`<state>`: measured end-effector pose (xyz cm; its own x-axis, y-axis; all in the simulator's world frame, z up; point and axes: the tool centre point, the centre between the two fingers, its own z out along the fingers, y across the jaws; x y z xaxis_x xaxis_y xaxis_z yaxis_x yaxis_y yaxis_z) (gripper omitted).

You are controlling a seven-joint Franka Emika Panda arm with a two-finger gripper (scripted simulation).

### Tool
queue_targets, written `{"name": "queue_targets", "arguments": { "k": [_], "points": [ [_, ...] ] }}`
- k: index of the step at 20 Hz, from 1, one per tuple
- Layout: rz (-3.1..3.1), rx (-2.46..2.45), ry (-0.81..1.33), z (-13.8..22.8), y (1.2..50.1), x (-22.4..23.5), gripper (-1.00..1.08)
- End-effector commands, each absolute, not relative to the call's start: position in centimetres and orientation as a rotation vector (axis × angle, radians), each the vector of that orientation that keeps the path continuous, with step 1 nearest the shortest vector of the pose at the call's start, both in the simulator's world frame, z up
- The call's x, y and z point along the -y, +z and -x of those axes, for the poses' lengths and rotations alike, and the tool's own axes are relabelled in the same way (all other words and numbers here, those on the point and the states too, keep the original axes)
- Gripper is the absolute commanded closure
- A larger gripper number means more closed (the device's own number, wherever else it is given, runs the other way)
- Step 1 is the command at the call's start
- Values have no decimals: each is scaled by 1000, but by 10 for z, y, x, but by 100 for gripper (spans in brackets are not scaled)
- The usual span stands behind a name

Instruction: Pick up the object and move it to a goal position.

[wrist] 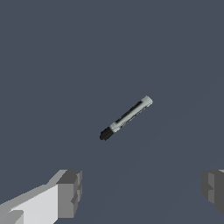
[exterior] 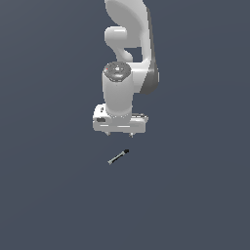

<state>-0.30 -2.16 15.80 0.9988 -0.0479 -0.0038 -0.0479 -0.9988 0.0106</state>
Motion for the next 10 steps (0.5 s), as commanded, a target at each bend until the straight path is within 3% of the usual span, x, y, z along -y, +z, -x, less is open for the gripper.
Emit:
{"name": "queue_targets", "arguments": {
  "k": [1, 10],
  "points": [
    [-3130, 75, -6, 3, 158, 22, -92],
    [-3109, 35, 19, -3, 172, 34, -92]
  ]
}}
